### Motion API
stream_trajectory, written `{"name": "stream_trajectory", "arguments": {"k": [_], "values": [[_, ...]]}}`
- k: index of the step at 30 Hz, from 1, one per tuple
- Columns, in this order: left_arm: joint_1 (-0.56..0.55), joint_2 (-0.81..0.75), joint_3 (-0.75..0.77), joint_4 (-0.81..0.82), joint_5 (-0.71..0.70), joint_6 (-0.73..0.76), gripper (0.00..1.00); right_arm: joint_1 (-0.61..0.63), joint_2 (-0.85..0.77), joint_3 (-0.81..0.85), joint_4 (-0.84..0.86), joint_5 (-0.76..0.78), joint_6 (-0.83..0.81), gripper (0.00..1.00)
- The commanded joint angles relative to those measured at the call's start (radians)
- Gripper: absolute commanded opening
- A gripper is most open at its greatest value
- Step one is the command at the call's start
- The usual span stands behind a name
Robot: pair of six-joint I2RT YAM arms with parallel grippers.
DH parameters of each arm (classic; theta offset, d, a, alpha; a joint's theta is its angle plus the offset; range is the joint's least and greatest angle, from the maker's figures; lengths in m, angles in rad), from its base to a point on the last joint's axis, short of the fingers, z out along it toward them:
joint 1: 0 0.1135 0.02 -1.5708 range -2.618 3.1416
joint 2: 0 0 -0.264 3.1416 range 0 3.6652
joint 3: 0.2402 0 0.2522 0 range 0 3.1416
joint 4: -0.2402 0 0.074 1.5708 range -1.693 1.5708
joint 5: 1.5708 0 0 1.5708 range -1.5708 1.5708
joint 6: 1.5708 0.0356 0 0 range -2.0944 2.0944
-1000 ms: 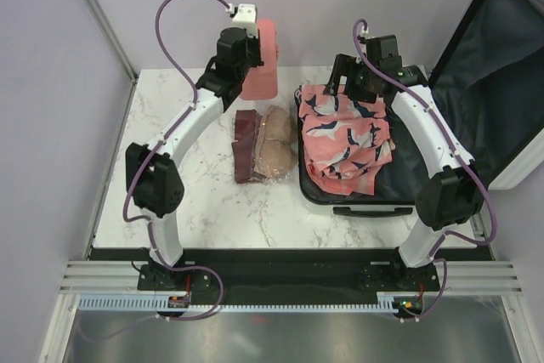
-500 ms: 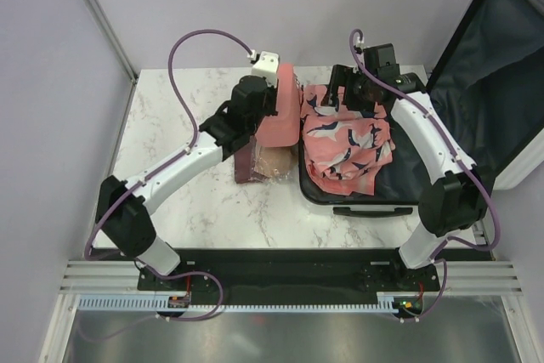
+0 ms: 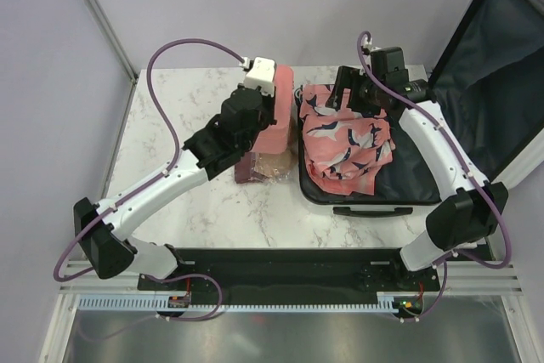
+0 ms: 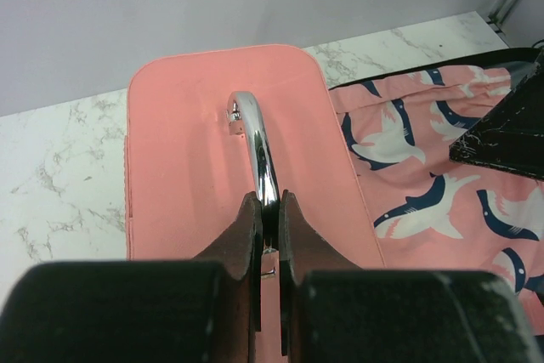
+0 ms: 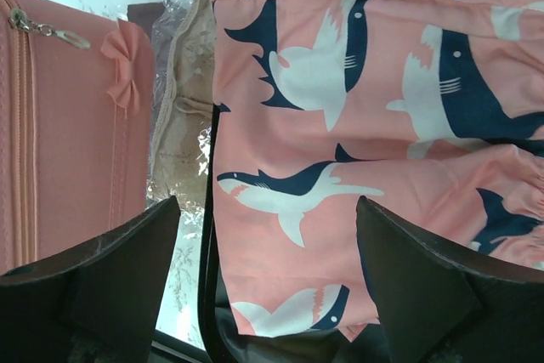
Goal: Pack the luggage
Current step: Place the storage box in the luggage.
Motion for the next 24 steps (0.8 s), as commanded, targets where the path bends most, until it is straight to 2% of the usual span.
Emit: {"name": "stream_trajectory", "arguments": {"k": [1,9,20,24], "values": [[-0.034,-0.004,0.116,0.115,-0.049,-0.024,0.02,0.002,-0.067,-0.010,0.018,0.058,0.014,0.92],[-0.110,0.111,0.283,0.117,-0.040,-0.014,0.02,-0.023,-0.116,0.033,-0.012,0.143,0.020,0.93],[-0.130,0.292,0.475,0.072,0.008,-0.039,0.02,-0.077,-0.154,0.002,-0.031,0.167,0.026,0.93],[-0.132,0.326,0.493,0.052,0.020,-0.060,0.02,-0.090,-0.154,0.000,-0.037,0.167,0.025,0.93]]}}
